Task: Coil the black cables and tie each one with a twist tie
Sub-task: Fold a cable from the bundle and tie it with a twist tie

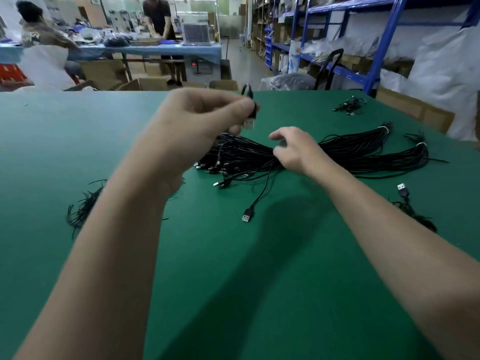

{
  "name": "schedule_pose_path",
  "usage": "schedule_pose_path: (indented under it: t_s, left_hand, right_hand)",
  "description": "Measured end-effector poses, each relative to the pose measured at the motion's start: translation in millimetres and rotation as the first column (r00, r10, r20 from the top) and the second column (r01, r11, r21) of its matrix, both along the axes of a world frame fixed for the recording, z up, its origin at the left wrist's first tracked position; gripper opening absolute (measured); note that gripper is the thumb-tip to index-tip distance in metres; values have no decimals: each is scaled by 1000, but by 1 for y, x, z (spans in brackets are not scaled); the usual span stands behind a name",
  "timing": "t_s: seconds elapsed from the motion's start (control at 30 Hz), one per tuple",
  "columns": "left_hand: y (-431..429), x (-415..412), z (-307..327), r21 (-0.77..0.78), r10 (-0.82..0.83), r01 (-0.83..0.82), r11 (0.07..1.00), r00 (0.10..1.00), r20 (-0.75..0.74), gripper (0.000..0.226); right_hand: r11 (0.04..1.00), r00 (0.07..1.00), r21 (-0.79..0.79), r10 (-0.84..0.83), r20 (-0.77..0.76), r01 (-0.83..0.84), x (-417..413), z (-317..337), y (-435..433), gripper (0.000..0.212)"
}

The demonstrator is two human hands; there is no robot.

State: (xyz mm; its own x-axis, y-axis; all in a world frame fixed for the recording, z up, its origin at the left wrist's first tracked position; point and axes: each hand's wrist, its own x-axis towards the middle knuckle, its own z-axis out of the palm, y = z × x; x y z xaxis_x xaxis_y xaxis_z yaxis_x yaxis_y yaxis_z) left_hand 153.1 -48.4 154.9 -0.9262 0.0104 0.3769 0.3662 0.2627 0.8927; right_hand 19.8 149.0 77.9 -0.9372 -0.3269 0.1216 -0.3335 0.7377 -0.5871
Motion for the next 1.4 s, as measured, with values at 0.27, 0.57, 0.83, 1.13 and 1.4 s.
schedule_pose_path:
  t_s: [0.27, 0.57, 0.83, 1.13, 1.4]
  left_hand:
    - [38, -10, -25, -490, 81, -96, 866, 995, -54, 9]
    - [40, -9, -27, -589, 59, -180, 788, 974, -219, 12]
    - [20, -18, -47, -519, -208, 239, 821, 971, 118, 22]
    - [12, -5, -19, -533, -106, -53, 845, 959, -264, 16]
    - [19, 12, 4, -573, -71, -338, 747, 816, -574, 25]
  right_hand:
    - [572, 801, -820, 478, 361, 28, 78, 28, -1, 71]
    - [605, 827, -786, 374, 420, 126, 81, 25, 27, 29]
    - [754, 778, -652, 455, 434, -78, 86, 32, 39, 37]
    - [791, 746, -488, 565, 353, -368, 92, 40, 51, 33]
    - [768, 727, -481, 605, 325, -424, 99, 55, 65, 34]
